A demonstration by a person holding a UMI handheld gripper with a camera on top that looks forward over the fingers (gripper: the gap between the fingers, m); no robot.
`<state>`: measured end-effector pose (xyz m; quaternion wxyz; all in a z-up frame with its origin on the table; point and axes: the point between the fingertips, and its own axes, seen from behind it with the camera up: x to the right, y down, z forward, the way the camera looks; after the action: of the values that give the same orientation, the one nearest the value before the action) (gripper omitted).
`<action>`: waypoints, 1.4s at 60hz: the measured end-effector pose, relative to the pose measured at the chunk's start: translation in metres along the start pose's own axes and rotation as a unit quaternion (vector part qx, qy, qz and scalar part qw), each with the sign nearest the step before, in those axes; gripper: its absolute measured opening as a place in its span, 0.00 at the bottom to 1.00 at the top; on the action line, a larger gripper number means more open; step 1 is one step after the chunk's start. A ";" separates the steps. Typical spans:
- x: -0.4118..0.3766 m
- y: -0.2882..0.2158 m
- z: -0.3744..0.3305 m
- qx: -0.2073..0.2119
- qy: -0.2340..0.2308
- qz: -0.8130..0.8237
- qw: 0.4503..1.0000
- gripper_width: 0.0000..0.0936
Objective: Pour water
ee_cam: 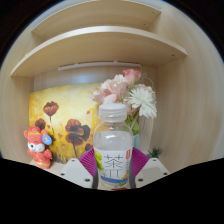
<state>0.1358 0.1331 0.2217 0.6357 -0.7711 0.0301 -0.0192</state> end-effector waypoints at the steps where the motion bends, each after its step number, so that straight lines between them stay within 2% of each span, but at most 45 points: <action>1: 0.002 0.008 0.002 -0.007 0.001 -0.004 1.000 0.45; 8: 0.010 0.058 0.018 -0.042 0.002 -0.017 0.999 0.46; 17: 0.014 0.107 0.037 -0.067 -0.002 -0.022 0.998 0.45; 30: 0.014 0.153 0.045 -0.084 -0.010 -0.008 0.996 0.48; 37: 0.016 0.150 0.042 -0.058 -0.008 0.005 0.998 0.48; 42: 0.016 0.149 0.042 -0.054 -0.011 0.004 0.998 0.49; 51: 0.017 0.150 0.044 -0.064 -0.008 -0.004 0.998 0.58; 54: 0.020 0.159 0.044 -0.082 0.001 -0.006 0.997 0.61; 60: 0.021 0.179 0.039 -0.121 0.008 -0.013 0.992 0.74; 72: 0.021 0.203 0.008 -0.153 0.017 -0.028 0.988 0.80; 84: -0.006 0.233 -0.070 -0.203 0.022 -0.032 0.978 0.80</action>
<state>0.1204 0.0207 0.0059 0.4640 -0.8841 0.0226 -0.0505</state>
